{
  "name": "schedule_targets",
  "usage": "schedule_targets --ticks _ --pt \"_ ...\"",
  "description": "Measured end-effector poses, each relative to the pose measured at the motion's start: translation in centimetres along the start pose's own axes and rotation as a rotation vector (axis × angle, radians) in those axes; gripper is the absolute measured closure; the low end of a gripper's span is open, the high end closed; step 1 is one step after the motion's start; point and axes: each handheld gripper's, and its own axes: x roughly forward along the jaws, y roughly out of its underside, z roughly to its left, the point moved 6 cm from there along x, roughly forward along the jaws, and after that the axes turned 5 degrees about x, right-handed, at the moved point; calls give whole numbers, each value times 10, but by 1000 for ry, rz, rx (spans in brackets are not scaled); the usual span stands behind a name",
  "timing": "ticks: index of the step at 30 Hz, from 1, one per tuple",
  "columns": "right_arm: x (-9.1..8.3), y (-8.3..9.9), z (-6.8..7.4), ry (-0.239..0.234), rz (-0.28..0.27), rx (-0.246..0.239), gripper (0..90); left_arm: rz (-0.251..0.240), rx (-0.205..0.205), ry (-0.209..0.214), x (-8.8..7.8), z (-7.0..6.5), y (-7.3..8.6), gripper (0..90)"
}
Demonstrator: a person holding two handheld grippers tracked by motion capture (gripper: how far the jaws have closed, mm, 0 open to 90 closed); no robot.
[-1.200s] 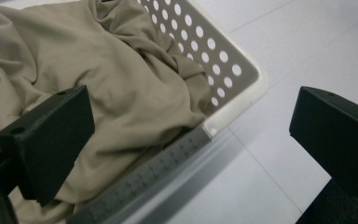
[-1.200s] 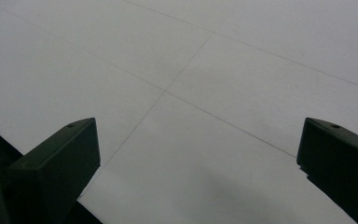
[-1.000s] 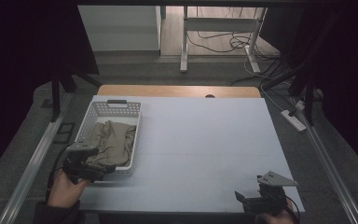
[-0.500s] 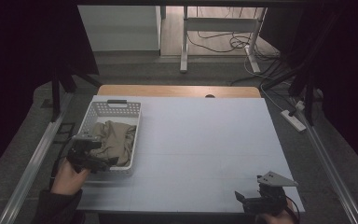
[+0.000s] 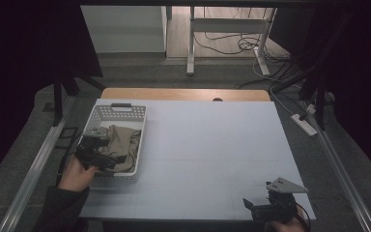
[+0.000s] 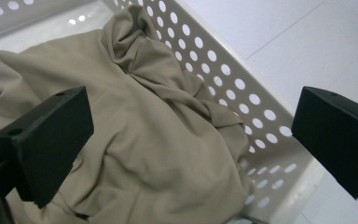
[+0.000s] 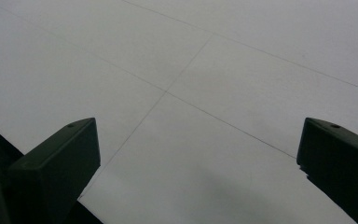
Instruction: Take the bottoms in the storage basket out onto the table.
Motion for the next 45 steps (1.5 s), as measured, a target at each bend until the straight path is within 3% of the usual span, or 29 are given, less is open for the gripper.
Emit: schedule_targets --ticks 8,12,17,19,25,35,41,45 --pt "0 0 0 -1 2 -2 0 2 12 20 6 9 -11 0" --pt "0 0 0 -1 2 -1 0 -2 41 29 12 16 -16 0" --pt "0 0 0 -1 3 -2 0 2 37 2 14 25 -21 0" --pt "0 0 0 -2 4 -1 0 32 7 -19 17 34 -22 0" --pt "0 0 0 -4 3 -1 0 106 -20 -21 28 49 -19 0" --pt "0 0 0 -6 3 0 0 232 45 -1 49 55 -11 0" --pt "0 0 0 -7 3 -1 0 309 28 5 65 61 -4 0" --pt "0 0 0 -6 1 0 0 392 19 -21 79 67 4 0"
